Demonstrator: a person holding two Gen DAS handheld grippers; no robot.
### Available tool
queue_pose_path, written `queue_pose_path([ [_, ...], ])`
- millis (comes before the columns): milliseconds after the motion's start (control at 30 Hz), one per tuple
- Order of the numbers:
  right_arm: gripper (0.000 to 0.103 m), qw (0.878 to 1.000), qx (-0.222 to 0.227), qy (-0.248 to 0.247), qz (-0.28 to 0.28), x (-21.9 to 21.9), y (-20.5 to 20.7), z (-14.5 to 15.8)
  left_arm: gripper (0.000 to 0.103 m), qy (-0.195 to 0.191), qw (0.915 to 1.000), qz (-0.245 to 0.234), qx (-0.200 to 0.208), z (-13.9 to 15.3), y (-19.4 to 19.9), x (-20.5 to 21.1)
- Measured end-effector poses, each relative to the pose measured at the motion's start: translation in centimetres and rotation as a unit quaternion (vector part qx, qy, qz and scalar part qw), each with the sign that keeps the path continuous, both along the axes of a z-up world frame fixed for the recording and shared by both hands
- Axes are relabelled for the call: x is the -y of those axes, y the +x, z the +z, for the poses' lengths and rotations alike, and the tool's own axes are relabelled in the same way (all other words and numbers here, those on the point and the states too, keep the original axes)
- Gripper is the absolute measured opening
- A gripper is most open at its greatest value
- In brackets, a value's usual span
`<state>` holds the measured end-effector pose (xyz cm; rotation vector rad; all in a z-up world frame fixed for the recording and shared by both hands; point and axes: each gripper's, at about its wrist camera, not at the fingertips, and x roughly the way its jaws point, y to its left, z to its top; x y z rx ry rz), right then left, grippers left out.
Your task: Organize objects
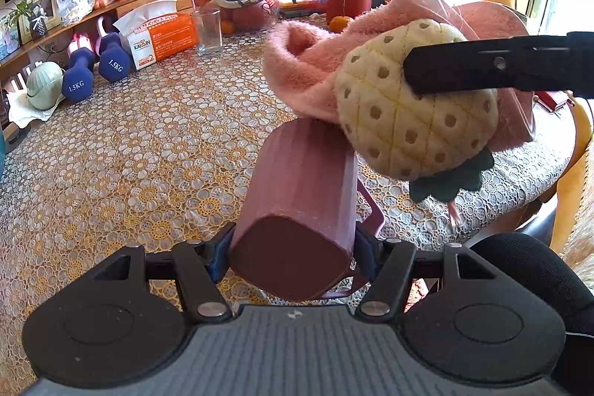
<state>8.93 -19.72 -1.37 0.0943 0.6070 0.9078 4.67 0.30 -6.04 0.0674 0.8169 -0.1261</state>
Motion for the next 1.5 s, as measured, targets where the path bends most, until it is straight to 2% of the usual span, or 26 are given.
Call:
queue_pose_path([
  [167,0.04,0.999,-0.012,-0.004,0.04,-1.7,-1.3,-0.3,0.064,0.005,1.0,-0.003,0.0,-0.1,-0.1,0.1],
  [300,0.04,0.999,-0.011,-0.015,0.04,-2.2,-1.1,-0.6,0.064,0.005,1.0,-0.004,0.0,0.0,-0.2,0.3],
  [667,0.04,0.998,0.011,-0.061,-0.012,-2.5,2.2,-1.4,0.064,0.005,1.0,-0.004,0.002,0.1,-0.1,0.3],
  [1033,0.04,0.995,-0.008,-0.076,-0.057,-1.8,5.4,-3.1,0.064,0.003,1.0,-0.005,0.006,0.2,0.2,0.0],
  [1133,0.04,0.991,-0.003,-0.11,-0.071,-2.1,5.6,-3.8,0.064,0.004,1.0,-0.007,0.005,0.1,0.2,0.0],
  [1300,0.04,0.991,-0.017,-0.093,-0.092,-0.9,5.3,-3.9,0.064,-0.017,0.9998,0.002,-0.005,-0.1,0.3,-0.7],
  [1500,0.04,0.993,-0.004,-0.07,-0.099,0.9,3.6,-2.2,0.064,-0.059,0.9978,0.026,-0.014,0.1,0.4,-2.1],
])
